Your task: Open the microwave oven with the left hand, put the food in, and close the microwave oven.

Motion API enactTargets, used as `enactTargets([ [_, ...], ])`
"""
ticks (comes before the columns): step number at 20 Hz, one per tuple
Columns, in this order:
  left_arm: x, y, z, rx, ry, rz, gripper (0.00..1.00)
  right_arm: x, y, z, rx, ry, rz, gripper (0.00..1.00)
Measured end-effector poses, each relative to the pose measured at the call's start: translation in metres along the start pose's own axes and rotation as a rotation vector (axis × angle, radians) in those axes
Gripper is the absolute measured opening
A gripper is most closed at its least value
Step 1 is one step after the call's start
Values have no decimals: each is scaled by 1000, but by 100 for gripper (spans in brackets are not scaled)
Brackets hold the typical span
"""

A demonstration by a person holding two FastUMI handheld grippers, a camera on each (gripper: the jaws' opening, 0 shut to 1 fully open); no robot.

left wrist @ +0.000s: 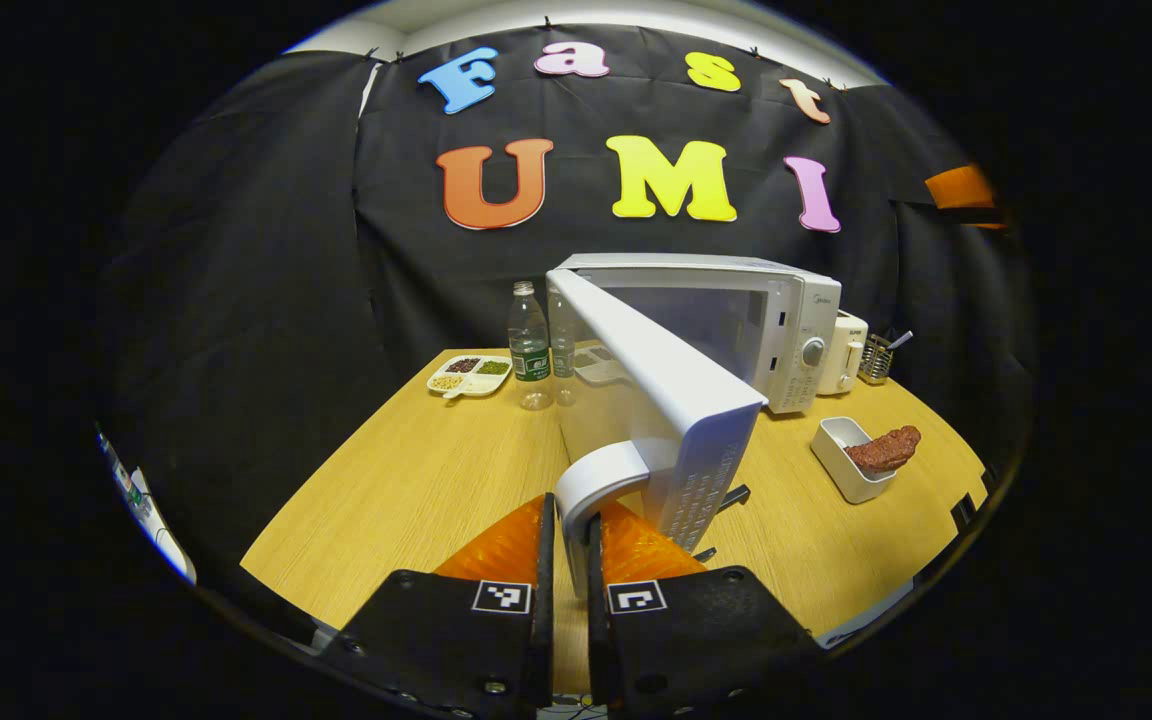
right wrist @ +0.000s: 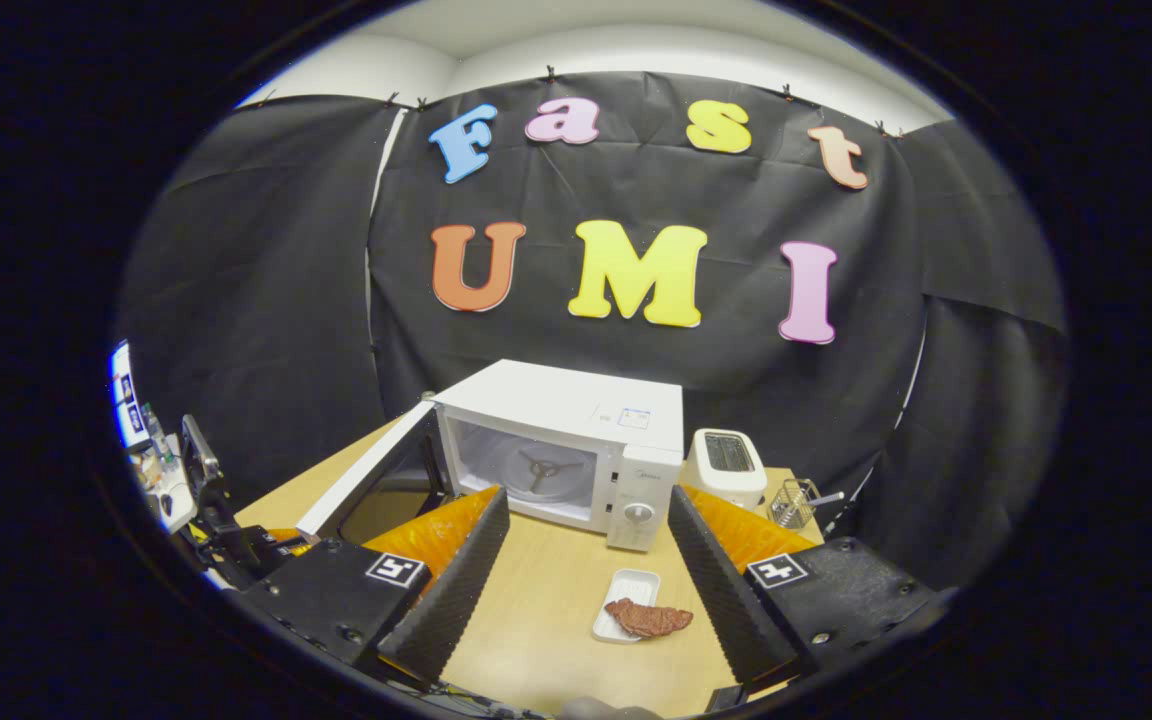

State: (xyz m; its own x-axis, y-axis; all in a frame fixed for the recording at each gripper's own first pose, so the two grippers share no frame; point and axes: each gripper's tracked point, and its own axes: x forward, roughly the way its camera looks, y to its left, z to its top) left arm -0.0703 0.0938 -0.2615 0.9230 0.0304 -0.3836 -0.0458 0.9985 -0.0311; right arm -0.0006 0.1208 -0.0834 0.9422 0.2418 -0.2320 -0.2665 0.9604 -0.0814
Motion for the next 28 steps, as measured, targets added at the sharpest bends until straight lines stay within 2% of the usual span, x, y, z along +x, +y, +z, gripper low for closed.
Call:
enactTargets([
  [4,-9,15,-1,-22,7,-19,14,-1,6,4,-13,-11,14,100],
  [6,-13,35,-3,17,-3,31,13,1,8,3,-18,-11,19,100],
  [7,-16,50,-6,37,-1,71,13,1,7,0,-20,-9,20,96],
  [8,-18,68,-4,51,-5,128,13,3,7,-2,-19,-7,22,100],
  [9,-19,85,-5,57,-6,173,12,4,6,-5,-17,-5,24,100],
  [11,-25,96,-6,27,5,189,12,8,0,-16,-2,7,21,100],
  [12,-28,100,-4,32,0,204,12,11,-4,-22,4,16,15,96],
  [13,-28,110,-2,44,-12,236,10,14,-8,-31,7,28,7,96],
  [14,-27,108,-1,38,-13,215,2,15,-13,-38,10,41,-1,100],
  [15,-28,104,-4,27,-6,200,29,18,-17,-47,17,46,-3,100],
  [17,-30,99,-6,37,-5,187,40,23,-36,-69,12,67,-34,100],
  [18,-30,100,-8,45,3,190,33,25,-45,-83,7,81,-44,100],
  [19,-31,100,-10,42,8,194,46,27,-56,-100,9,106,-62,100],
  [20,-32,98,-11,32,13,193,63,30,-65,-119,16,134,-70,100],
  [23,-35,99,-10,24,24,221,72,38,-86,-178,49,244,-78,100],
  [25,-42,99,-4,28,26,243,78,46,-95,-213,127,302,-61,100],
  [27,-51,95,6,50,15,268,89,50,-104,-239,176,359,-52,100],
  [28,-57,92,12,61,10,279,89,54,-108,-248,186,372,-45,100],
])
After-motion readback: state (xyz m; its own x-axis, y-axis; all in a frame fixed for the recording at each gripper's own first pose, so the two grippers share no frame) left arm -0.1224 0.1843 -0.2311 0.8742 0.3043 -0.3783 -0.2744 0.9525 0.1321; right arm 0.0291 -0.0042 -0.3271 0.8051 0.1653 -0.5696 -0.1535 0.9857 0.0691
